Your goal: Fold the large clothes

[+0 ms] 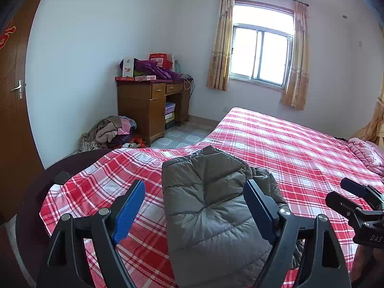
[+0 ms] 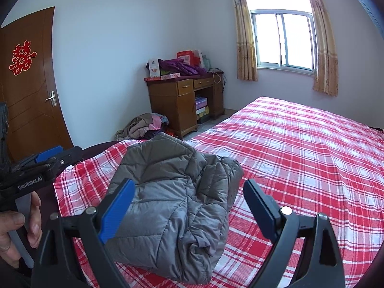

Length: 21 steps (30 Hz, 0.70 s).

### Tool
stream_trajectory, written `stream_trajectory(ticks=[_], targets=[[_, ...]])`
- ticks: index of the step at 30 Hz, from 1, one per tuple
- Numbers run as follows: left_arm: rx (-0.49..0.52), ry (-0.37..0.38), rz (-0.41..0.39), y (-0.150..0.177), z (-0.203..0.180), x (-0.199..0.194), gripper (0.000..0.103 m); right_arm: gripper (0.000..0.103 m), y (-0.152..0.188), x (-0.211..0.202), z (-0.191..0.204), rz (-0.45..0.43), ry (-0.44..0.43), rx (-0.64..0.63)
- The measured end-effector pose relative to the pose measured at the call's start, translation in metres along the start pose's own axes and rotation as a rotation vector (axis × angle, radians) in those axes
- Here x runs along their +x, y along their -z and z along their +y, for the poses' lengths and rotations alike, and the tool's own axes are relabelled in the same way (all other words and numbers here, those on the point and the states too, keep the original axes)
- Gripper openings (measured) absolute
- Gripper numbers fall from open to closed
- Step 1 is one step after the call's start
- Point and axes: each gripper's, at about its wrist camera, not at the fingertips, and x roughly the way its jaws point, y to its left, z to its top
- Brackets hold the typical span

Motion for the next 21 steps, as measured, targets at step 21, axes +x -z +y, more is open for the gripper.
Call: stream_trajectory(ticks=[21], targets=[[-0.004,-0.023,0.009,-0.0013,0.0011,0.0033,0.084,0.094,0.0008,-0.0021,0.0000,-0.013,-0.002,0.012]])
